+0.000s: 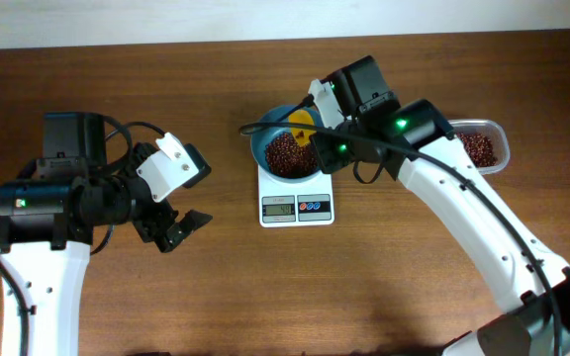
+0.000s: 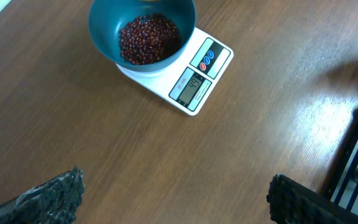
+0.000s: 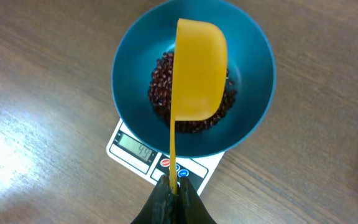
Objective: Scoop item into bowl and weigh 50g on scale
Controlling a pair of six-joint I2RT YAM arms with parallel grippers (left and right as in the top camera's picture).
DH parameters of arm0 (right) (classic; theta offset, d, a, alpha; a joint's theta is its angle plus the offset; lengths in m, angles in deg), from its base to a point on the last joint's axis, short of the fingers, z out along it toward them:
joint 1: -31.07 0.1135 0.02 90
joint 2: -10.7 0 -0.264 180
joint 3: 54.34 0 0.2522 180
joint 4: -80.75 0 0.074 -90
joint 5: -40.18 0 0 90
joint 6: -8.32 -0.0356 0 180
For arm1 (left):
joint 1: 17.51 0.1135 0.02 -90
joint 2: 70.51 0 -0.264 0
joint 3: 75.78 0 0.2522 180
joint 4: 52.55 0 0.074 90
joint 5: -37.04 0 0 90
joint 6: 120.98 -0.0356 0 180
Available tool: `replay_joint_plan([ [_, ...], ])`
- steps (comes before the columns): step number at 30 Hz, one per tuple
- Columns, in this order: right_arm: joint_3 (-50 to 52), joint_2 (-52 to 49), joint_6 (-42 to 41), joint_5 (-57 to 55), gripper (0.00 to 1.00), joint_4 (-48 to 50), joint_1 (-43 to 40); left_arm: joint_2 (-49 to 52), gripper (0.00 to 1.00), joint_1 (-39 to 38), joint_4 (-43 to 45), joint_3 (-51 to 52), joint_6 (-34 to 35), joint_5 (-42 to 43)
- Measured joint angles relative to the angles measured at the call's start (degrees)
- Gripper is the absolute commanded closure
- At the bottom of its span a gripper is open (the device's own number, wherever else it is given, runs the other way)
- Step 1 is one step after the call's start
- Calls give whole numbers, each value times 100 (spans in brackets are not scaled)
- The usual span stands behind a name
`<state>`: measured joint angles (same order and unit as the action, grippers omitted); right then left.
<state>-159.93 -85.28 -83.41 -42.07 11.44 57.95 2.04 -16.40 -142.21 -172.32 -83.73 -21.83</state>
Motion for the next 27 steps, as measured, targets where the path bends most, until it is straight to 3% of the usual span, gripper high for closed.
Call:
replay_joint_plan([
  [27, -33, -105, 205, -481, 96, -61, 2, 0, 1, 0, 0, 0, 0, 0],
])
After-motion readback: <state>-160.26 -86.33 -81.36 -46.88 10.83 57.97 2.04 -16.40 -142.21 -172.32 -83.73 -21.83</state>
